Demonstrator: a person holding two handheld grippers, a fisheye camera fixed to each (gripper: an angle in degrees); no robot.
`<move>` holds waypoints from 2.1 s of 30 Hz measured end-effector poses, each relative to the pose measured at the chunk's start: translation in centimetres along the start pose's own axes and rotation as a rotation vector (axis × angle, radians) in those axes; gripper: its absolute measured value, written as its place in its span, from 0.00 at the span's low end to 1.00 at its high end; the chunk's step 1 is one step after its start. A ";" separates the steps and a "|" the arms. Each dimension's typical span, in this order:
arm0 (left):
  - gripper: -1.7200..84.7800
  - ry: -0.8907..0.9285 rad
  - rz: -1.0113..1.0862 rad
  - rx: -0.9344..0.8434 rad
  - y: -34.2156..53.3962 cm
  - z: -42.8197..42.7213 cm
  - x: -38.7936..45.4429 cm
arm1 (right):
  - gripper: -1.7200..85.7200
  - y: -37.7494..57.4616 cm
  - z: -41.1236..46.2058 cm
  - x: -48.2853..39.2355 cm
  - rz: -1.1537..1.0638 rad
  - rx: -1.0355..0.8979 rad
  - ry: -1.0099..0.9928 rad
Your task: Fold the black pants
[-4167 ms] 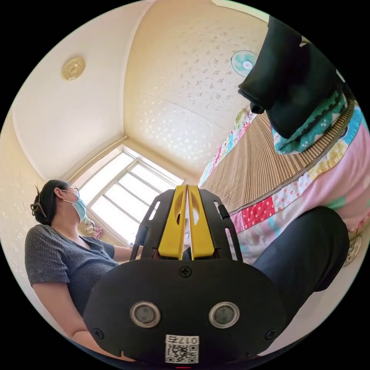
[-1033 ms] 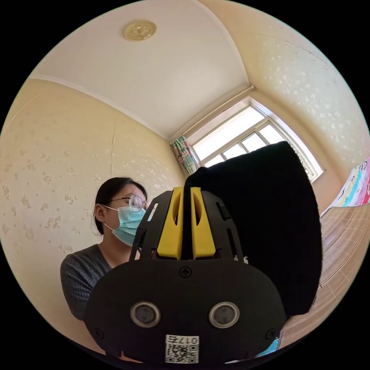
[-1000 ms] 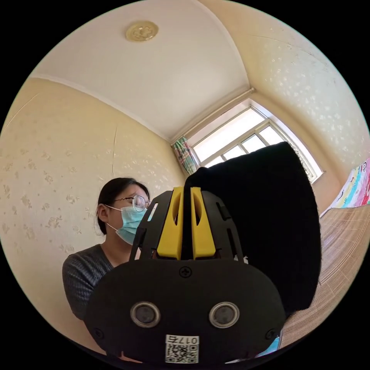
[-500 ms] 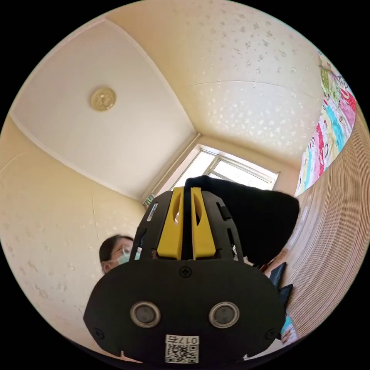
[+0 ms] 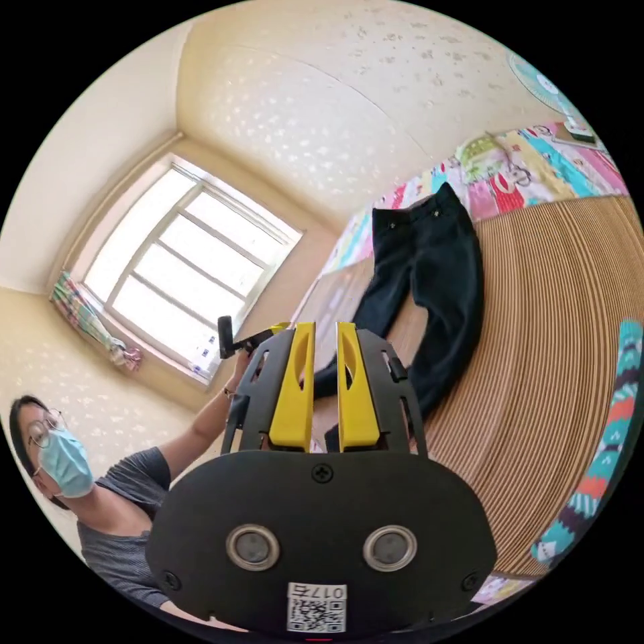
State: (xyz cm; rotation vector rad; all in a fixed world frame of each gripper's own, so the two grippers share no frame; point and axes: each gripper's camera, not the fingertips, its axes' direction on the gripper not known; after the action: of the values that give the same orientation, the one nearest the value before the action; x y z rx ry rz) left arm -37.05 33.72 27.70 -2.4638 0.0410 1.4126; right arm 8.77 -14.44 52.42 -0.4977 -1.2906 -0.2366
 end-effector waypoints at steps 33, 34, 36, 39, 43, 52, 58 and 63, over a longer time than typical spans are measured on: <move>0.08 0.249 -0.539 0.026 15.2 5.4 -7.8 | 0.06 9.6 7.7 1.0 0.079 -0.259 -0.203; 0.08 0.242 -0.538 0.036 15.3 5.2 -7.9 | 0.06 9.4 4.9 0.7 0.022 -0.179 -0.373; 0.08 0.240 -0.533 0.059 15.6 4.6 -8.5 | 0.06 10.0 -0.3 1.0 -0.034 -0.023 -0.606; 0.12 0.270 -0.544 0.049 15.9 5.2 -9.6 | 0.05 13.0 -7.2 1.1 -0.061 0.047 -0.434; 0.16 0.248 -0.555 0.050 16.0 7.1 -10.7 | 0.05 17.4 -7.8 3.1 0.123 -0.180 0.203; 0.07 0.407 -0.345 -0.121 14.4 10.6 -8.4 | 0.04 21.6 -12.0 3.5 0.041 0.088 -0.244; 0.10 0.456 -0.295 -0.285 18.9 13.2 -3.8 | 0.04 24.8 -18.0 3.1 0.021 0.206 -0.231; 0.18 0.149 -0.475 -0.021 23.7 9.2 -4.8 | 0.04 25.6 -17.9 1.1 0.019 0.117 -0.097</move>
State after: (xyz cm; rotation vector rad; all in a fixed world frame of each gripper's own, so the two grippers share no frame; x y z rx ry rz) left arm -51.30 12.97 21.64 -2.3738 -0.4945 1.0295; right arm 35.63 -0.56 44.40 -0.4256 -1.3850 -0.1211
